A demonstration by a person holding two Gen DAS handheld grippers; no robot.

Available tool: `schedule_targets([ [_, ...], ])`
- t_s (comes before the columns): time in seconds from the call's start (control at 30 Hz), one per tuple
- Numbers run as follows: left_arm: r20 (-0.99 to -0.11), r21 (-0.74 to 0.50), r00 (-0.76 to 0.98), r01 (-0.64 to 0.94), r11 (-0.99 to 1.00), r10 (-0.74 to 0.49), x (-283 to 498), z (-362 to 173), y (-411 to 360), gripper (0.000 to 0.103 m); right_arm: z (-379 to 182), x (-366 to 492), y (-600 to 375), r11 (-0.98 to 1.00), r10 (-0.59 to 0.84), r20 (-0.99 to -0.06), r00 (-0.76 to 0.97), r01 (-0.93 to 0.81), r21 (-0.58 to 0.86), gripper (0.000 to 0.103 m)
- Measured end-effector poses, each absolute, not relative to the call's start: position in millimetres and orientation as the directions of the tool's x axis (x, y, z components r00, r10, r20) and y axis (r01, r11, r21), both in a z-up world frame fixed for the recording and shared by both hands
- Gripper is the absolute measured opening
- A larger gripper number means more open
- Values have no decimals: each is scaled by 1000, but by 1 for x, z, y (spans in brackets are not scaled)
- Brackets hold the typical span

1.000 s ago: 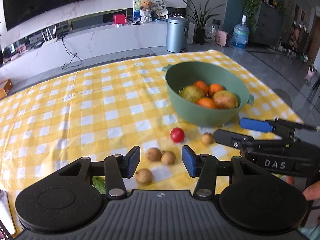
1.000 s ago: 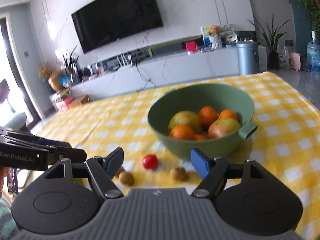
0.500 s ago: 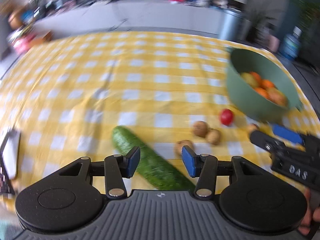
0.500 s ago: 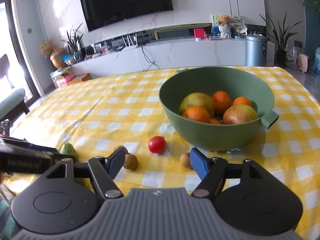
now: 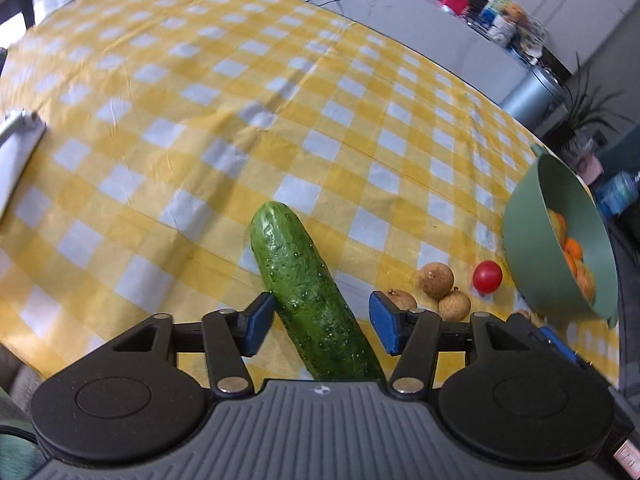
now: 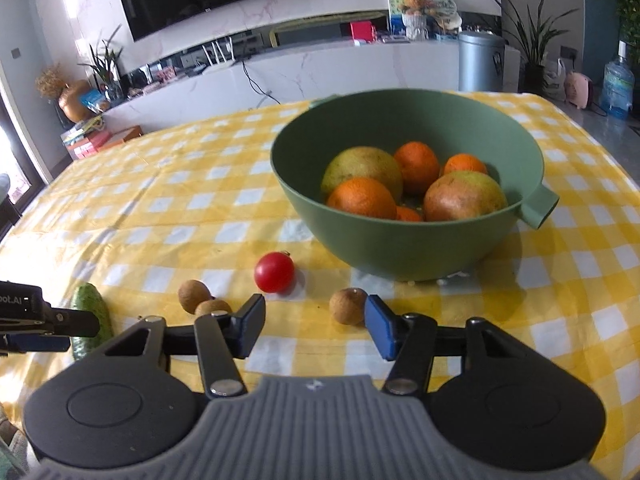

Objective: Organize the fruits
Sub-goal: 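Grasp the green cucumber with the left tool while the right tool grasps a brown longan, then lift the cucumber with the left tool while the right tool lifts the longan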

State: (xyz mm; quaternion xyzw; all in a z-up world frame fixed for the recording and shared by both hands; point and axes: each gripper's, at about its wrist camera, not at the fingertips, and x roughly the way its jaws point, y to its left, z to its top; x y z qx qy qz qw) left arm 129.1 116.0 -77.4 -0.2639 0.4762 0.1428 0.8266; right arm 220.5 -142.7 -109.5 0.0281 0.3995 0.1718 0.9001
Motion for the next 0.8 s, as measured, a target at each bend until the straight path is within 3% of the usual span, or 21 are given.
schedule_targets([
  [0.3, -884, -251, 468, -511, 822, 20, 136, -89, 111, 61, -117, 232, -140, 947, 311, -720, 621, -270, 176, 48],
  [0.43, -881, -229, 472, -497, 837, 39, 138, -87, 105, 57, -122, 237, -140, 949, 304, -736, 606, -261, 177, 32],
  [0.57, -876, -222, 481, -447, 866, 24, 141, -84, 103, 54, -125, 241, -141, 953, 292, -752, 591, -245, 178, 24],
  [0.8, -883, -169, 470, -327, 930, 4, 151, -76, 103, 52, -126, 241, -142, 951, 300, -753, 586, -248, 185, 20],
])
